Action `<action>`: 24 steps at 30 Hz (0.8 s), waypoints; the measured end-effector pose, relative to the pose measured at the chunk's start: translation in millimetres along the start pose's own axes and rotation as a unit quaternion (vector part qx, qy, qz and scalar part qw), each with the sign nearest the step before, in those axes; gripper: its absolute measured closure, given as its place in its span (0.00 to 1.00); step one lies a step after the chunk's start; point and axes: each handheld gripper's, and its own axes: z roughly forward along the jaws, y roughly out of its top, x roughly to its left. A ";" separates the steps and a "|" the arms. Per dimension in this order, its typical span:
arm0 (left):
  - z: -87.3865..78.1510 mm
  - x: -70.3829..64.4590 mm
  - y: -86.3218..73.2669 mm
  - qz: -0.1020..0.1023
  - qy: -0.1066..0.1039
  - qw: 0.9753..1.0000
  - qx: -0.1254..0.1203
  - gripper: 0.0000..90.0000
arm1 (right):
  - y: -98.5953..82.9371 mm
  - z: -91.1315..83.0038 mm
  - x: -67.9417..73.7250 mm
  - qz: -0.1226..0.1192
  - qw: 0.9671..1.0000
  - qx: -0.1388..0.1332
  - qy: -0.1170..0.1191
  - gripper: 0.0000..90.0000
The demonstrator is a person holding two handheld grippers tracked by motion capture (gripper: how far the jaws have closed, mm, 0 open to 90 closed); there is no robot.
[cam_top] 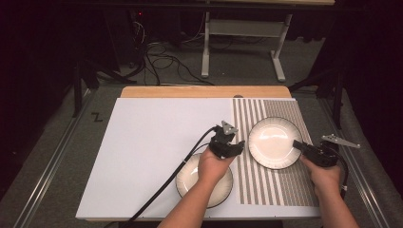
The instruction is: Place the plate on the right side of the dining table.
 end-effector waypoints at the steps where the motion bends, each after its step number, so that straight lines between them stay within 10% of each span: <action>1: -4.0 2.5 -2.4 -0.002 -0.001 1.000 0.002 0.56 | 0.3 0.9 -0.4 0.000 1.000 0.002 -0.001 0.90; 24: -108.3 68.3 -79.7 -0.024 0.039 0.998 -0.036 0.40 | -1.2 14.4 -7.1 0.032 0.998 0.034 -0.030 0.85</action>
